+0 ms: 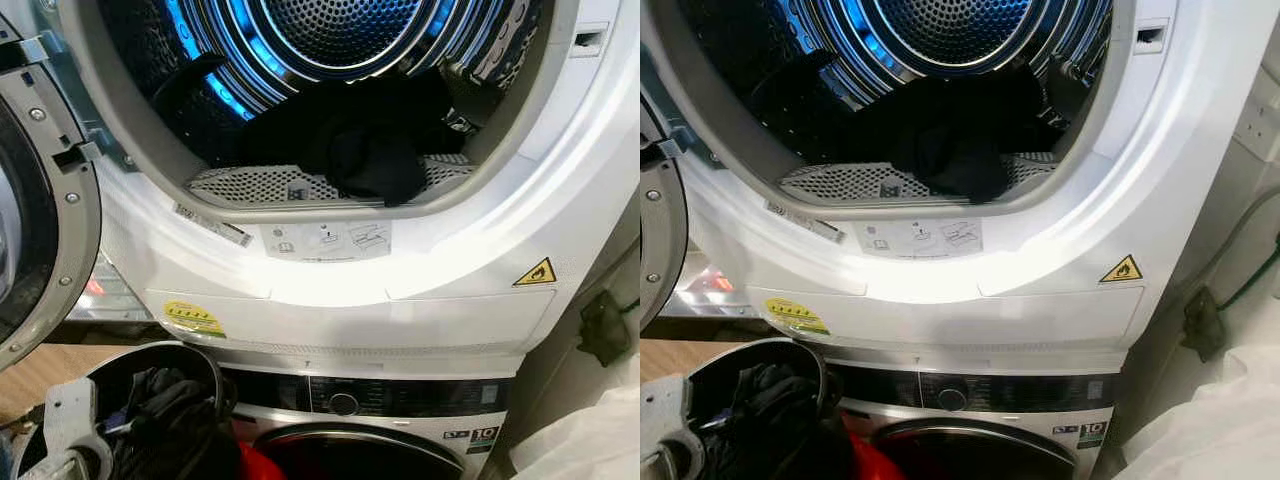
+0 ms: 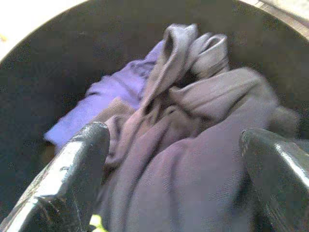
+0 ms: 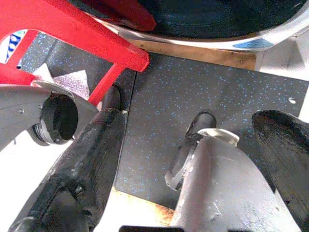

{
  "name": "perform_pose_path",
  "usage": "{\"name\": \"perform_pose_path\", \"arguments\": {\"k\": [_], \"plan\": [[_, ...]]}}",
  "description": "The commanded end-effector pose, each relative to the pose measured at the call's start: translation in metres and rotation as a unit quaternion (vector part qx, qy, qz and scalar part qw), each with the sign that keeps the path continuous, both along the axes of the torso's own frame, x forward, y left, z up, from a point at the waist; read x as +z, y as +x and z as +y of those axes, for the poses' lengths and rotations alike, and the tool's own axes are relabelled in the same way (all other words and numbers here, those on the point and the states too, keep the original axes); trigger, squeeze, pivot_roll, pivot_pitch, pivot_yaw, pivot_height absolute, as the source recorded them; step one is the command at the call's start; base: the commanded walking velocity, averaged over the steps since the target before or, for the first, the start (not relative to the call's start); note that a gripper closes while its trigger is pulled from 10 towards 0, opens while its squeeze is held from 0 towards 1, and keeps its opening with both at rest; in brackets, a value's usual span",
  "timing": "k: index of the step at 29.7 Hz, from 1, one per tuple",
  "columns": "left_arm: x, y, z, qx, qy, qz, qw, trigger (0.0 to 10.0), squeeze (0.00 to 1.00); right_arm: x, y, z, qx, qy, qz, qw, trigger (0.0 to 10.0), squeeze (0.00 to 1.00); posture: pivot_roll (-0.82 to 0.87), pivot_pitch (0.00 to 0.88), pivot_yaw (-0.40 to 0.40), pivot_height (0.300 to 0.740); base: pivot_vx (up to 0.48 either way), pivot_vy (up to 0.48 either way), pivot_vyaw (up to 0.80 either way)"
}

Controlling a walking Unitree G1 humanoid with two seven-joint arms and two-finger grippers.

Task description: Clothes washing

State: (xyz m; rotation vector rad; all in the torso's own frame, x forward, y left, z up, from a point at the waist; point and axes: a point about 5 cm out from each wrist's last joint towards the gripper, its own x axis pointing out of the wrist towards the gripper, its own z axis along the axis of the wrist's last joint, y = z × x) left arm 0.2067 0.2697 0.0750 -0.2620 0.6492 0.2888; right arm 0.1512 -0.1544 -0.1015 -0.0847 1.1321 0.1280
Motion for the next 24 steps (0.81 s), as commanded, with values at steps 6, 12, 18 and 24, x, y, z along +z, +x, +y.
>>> {"name": "perform_pose_path", "arguments": {"k": [6, 12, 18, 24], "plan": [[0.002, 0.001, -0.005, -0.035, -0.037, 0.006, 0.999, 10.0, 1.0, -0.001, -0.001, 0.004, 0.017, 0.0, 0.005, 1.0, 10.0, 0.0, 0.12, 0.0, 0.154, 0.74, 0.0, 0.0, 0.0], [0.001, 0.0, -0.007, -0.04, -0.044, 0.015, 0.998, 10.0, 1.0, 0.0, -0.001, 0.003, 0.016, -0.001, 0.003, 1.0, 10.0, 0.0, 0.1, 0.0, 0.155, 0.74, 0.0, 0.0, 0.0], [-0.005, -0.004, -0.005, -0.015, -0.042, 0.046, 0.998, 10.0, 0.45, 0.0, 0.0, 0.002, 0.019, -0.001, 0.003, 1.0, 10.0, 0.0, 0.1, 0.0, 0.151, 0.74, 0.0, 0.0, 0.0], [-0.016, -0.011, 0.0, 0.016, -0.06, 0.077, 0.995, 10.0, 0.0, 0.0, 0.001, 0.001, 0.013, 0.002, 0.001, 1.0, 10.0, 0.0, 0.08, 0.0, 0.155, 0.74, 0.0, 0.0, 0.0]]}}
